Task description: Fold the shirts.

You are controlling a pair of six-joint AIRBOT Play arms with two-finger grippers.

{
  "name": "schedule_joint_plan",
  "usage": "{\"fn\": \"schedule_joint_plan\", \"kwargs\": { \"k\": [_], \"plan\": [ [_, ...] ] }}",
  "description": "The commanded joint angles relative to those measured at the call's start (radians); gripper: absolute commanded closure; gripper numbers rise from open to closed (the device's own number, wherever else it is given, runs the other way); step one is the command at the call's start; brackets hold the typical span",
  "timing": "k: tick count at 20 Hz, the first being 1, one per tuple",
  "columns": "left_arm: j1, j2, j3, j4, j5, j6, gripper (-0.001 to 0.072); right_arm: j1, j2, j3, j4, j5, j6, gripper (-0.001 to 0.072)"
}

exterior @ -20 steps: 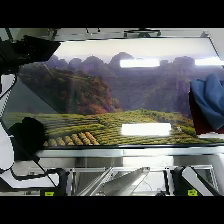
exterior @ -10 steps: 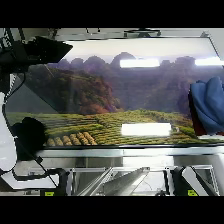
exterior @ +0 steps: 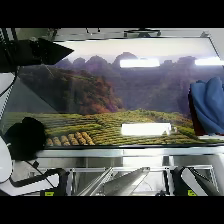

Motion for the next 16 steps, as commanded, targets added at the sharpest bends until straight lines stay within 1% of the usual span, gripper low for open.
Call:
{"fn": "schedule_joint_plan", "kwargs": {
  "k": [1,4,6,8,10,12,16],
  "plan": [
    [-0.015,0.159,-0.174,0.197,0.035,-0.023,0.0701,0.233,0.040,-0.063,0.053,0.011,-0.064,0.0696],
    [-0.077,0.364,-0.520,0.311,0.117,-0.020,0.0701,0.441,0.142,-0.236,0.052,0.009,-0.138,0.0695],
    [-0.139,0.504,-0.757,0.359,0.219,-0.020,0.0700,0.563,0.221,-0.397,0.051,0.004,-0.144,0.0695],
    [-0.199,0.611,-0.944,0.361,0.313,-0.022,0.0700,0.636,0.264,-0.539,0.052,0.001,-0.141,0.0695],
    [-0.257,0.682,-1.058,0.362,0.375,-0.029,0.0699,0.658,0.277,-0.639,0.054,0.001,-0.140,0.0695],
    [-0.296,0.734,-1.126,0.363,0.418,-0.072,0.0683,0.658,0.277,-0.692,0.057,0.001,-0.140,0.0695],
    [-0.311,0.789,-1.182,0.363,0.447,-0.079,0.0684,0.658,0.277,-0.705,0.066,0.006,-0.140,0.0695]
  ]
}}
